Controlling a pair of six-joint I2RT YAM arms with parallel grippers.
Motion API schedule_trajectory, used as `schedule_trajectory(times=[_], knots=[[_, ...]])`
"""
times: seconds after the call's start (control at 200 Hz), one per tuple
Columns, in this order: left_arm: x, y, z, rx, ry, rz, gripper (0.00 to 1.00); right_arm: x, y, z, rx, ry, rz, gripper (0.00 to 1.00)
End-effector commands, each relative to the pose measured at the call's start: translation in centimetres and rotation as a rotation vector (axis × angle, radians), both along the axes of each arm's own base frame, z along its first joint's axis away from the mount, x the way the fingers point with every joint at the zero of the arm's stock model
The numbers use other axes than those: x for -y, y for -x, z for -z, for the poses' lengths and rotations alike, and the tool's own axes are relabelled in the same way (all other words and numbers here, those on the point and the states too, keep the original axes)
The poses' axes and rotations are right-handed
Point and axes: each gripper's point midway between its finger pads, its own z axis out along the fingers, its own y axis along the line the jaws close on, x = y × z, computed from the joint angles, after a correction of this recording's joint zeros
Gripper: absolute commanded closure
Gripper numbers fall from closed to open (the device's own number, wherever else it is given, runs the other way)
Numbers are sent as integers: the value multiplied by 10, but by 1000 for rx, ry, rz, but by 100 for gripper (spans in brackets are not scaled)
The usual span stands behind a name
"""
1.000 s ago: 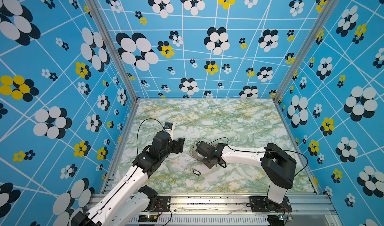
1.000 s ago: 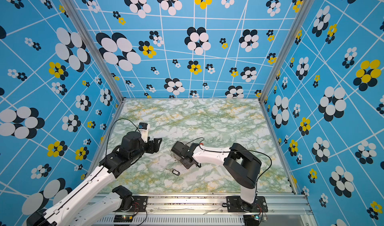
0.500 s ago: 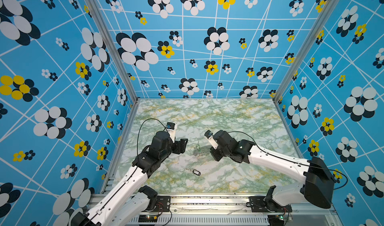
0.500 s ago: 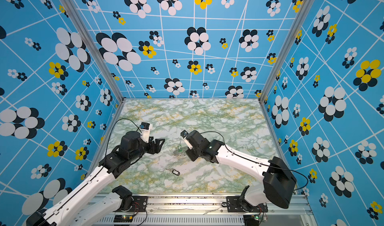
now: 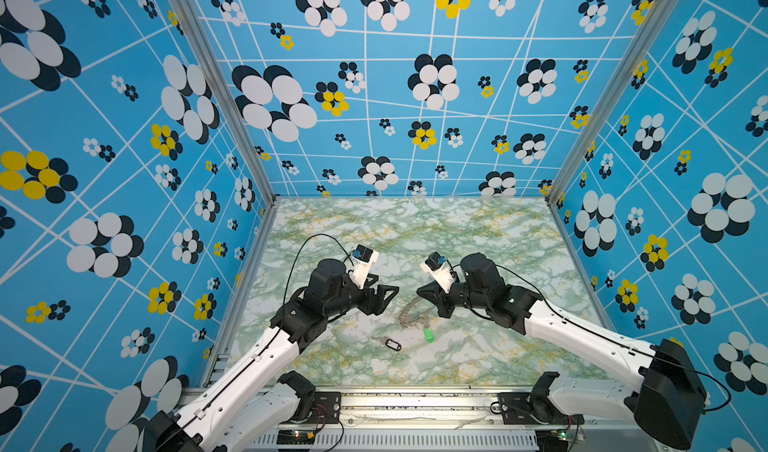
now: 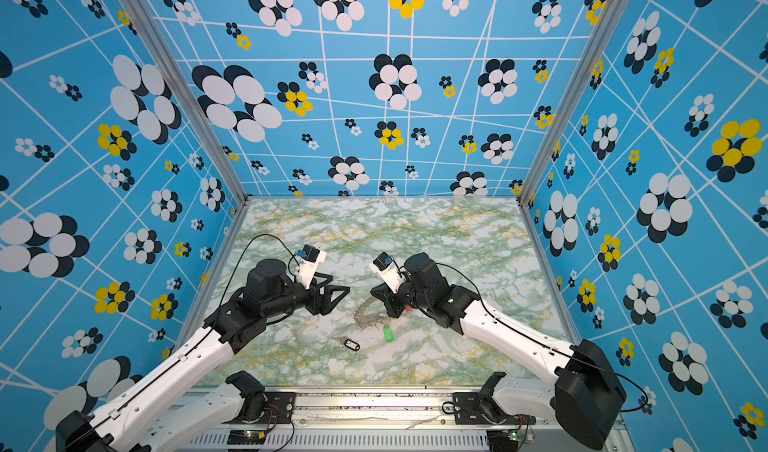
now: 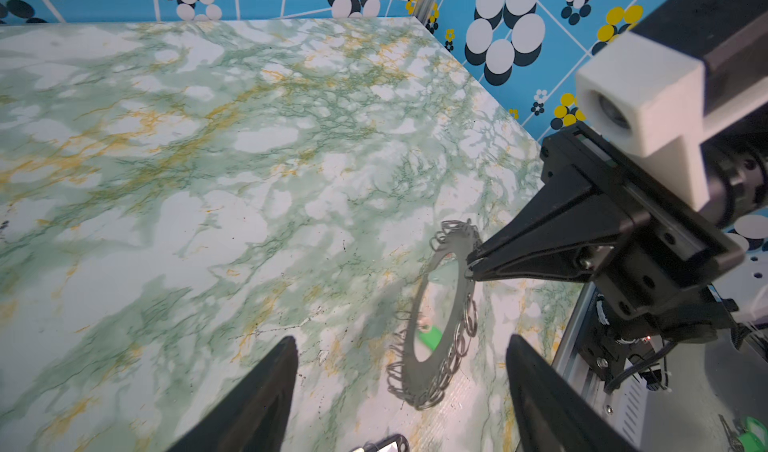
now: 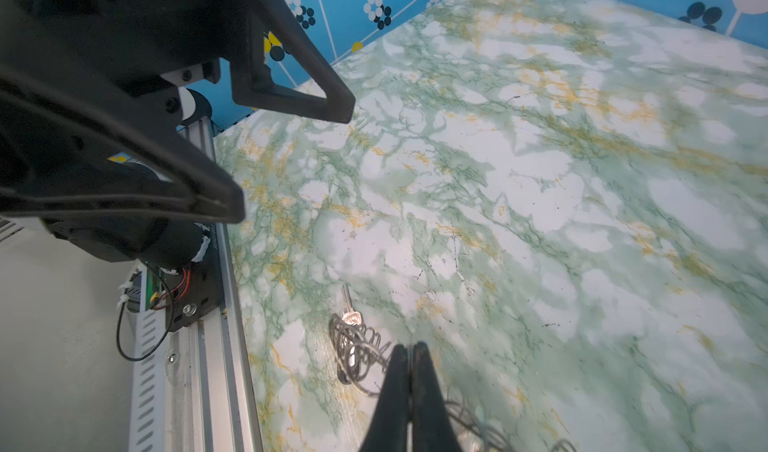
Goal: Put the keys on the keyring
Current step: 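Lift the ring plate upright with the right gripper while the left gripper approaches, then grasp the top edge of the raised ring plate with the left gripper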
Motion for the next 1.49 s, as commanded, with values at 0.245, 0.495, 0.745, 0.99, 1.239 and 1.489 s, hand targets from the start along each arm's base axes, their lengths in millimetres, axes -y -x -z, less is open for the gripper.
schedule_trajectory(times=[0.245,0.495,0.745,0.99,1.239,1.489], knots=[[19,8,-5,35,49,78,31,-11,4,-51,36,-320,-147,100],[36,21,-26,80,137,204,36,1,9,-87,6,-497,-263,100],[46,27,-39,102,188,275,42,-3,15,-101,-47,-569,-370,100],[53,30,-51,129,241,322,50,-5,17,-105,-60,-571,-400,100],[56,28,-45,109,237,325,63,-5,18,-108,-56,-571,-406,100],[58,24,-49,123,258,322,65,-5,19,-109,-65,-567,-413,100]])
